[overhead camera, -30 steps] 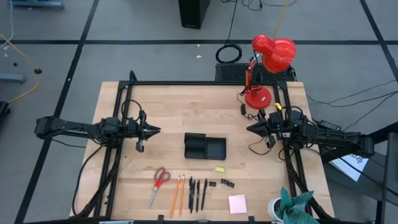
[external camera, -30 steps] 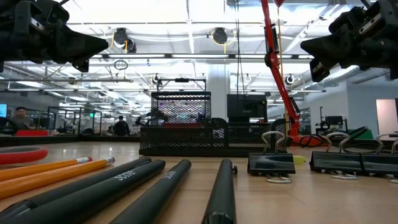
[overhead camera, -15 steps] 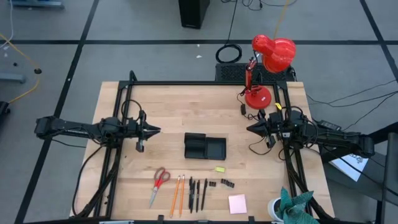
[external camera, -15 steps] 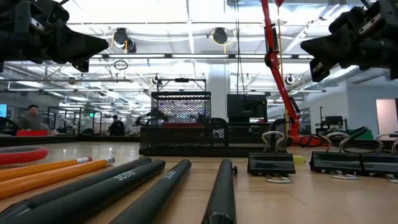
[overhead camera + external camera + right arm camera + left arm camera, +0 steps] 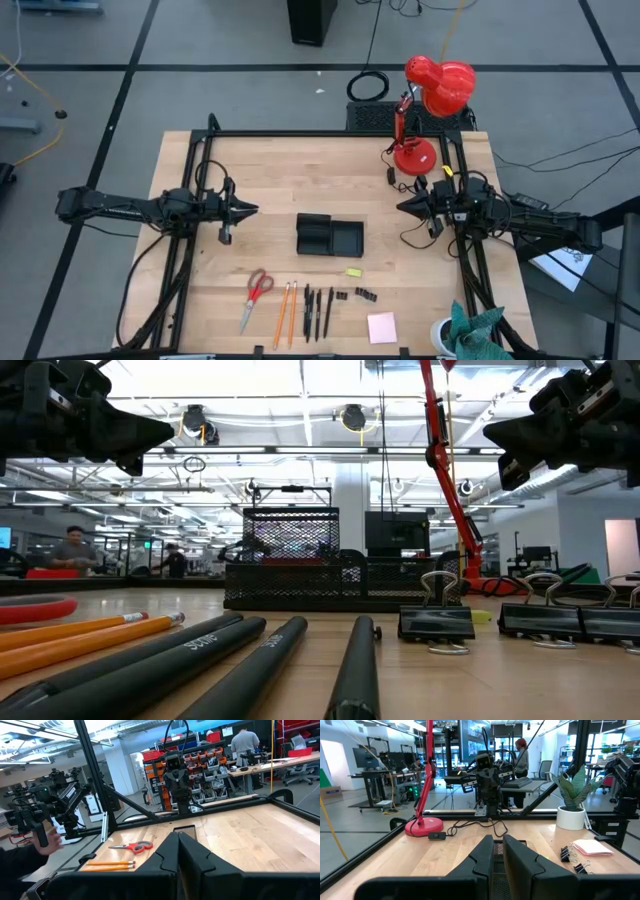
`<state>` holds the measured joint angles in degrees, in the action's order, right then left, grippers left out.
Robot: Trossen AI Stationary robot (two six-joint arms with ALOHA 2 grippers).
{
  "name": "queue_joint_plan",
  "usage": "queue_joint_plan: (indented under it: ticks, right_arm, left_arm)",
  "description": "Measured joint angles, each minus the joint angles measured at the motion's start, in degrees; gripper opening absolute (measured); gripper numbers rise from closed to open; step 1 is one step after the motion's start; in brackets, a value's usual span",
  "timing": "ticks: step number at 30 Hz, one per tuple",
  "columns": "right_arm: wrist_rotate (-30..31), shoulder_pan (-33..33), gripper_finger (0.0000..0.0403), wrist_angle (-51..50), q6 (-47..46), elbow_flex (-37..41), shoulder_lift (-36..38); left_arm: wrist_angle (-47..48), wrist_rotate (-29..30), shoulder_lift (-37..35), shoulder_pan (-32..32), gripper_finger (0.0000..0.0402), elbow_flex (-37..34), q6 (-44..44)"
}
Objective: Pick and place office supplies into organizer
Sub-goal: Put the black binder clip into the black desk organizer
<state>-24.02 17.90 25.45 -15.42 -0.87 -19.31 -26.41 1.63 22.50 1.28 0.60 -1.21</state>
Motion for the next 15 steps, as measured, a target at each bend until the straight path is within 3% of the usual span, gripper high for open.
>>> queue_joint_plan:
  ticks: [15]
  right_arm:
    - [0.0, 0.0, 0.0000, -0.2, 0.0, 0.0, 0.0]
  left_arm:
    - [0.0, 0.0, 0.0, 0.0, 0.0049, 0.0, 0.2]
